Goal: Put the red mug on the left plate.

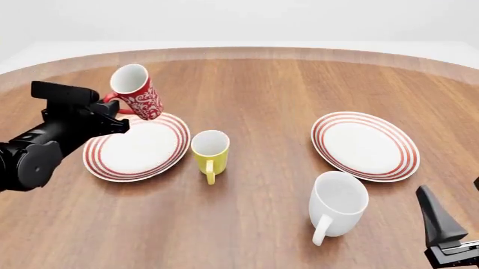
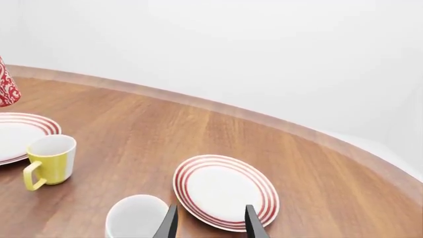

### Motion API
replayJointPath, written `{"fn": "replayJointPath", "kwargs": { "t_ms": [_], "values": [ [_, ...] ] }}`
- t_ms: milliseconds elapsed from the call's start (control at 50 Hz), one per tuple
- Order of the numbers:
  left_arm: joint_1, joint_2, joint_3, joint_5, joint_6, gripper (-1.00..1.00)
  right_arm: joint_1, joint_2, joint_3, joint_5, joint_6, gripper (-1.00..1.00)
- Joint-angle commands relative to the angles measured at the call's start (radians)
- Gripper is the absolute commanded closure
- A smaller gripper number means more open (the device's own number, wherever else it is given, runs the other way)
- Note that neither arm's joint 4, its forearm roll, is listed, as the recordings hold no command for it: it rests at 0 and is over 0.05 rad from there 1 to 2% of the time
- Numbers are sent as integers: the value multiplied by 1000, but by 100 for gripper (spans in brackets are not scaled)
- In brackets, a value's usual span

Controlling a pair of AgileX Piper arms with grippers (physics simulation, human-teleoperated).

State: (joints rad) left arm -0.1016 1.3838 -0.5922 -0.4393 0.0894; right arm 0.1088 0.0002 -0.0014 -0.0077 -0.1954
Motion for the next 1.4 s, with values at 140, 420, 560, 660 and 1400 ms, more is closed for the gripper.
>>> {"fn": "replayJointPath", "kwargs": {
  "t_ms": [140,420,560,660,1400],
  "values": [
    [62,95,22,-90,56,100,-2,0,0,1,0,-100],
    [67,140,51,-131,106,100,-2,0,-1,-2,0,-100],
    [77,169,48,-141,122,100,-3,0,0,-2,1,-100],
    [96,196,40,-147,131,100,-4,0,0,-1,0,-100],
    [122,329,49,-231,111,100,-7,0,0,-2,4,-100]
  ]
}}
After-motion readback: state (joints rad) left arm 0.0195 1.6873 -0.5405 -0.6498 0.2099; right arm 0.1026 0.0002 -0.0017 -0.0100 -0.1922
